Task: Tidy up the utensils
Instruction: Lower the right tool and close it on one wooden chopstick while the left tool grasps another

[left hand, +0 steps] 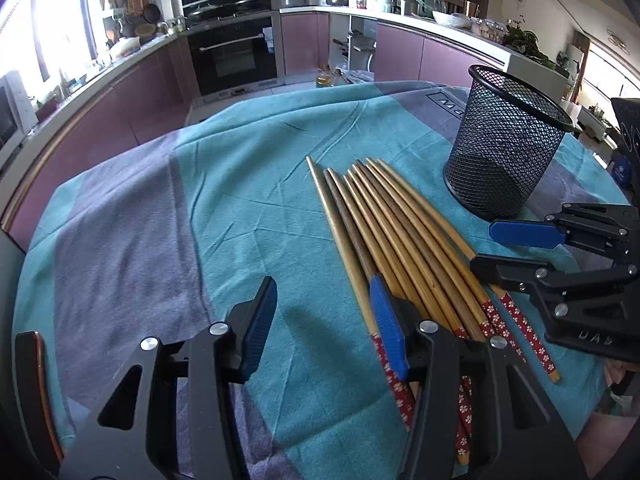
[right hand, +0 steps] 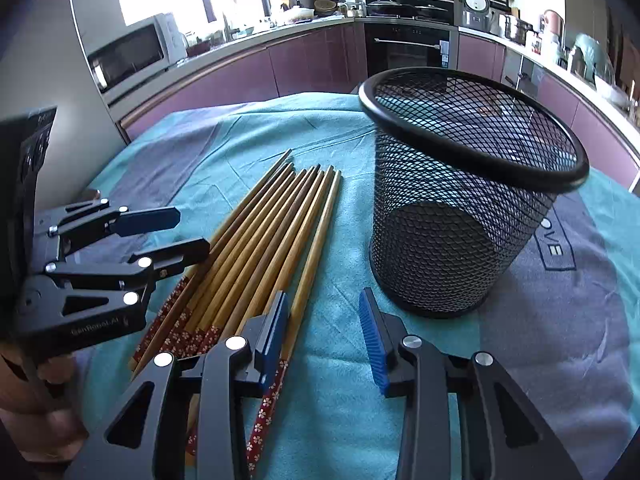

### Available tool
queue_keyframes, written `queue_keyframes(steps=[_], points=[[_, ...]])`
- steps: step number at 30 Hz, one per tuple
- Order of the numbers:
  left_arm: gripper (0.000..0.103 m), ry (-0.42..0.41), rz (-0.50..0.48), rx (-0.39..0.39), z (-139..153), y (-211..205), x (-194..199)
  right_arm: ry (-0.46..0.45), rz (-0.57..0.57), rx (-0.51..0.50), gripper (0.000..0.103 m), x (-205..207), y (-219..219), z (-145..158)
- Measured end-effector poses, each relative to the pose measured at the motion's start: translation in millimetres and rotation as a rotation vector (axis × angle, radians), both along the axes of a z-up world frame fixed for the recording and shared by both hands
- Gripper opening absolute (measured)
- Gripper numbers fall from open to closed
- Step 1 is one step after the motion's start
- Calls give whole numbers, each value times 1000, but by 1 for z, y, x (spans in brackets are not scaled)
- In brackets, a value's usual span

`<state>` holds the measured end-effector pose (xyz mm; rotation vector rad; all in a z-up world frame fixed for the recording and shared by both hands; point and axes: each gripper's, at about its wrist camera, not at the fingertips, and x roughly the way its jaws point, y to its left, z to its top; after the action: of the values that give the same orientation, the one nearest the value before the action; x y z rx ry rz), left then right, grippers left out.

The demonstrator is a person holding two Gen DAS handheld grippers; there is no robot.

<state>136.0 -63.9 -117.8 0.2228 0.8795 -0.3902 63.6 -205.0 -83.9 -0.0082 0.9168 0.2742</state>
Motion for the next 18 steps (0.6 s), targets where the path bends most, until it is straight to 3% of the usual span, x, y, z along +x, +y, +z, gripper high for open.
queue_keyframes(steps=[6,10,13,15,18], points=[[38,29,-10,3,-3,-9,14,-7,-4,-27,34,10,9,-2],[24,54,-16,-21,-3,-12,26,-12,-13,-19,30,15,9,-3],[12,64,-6,-36,-3,-14,32,-9,-11,4,19,15,8,-3],[10,76,9,-64,-4,-15,35,4,-11,44,8,16,5,-3],[8,80,30,-88,-4,-12,36,9,-27,81,6,16,-1,-3]])
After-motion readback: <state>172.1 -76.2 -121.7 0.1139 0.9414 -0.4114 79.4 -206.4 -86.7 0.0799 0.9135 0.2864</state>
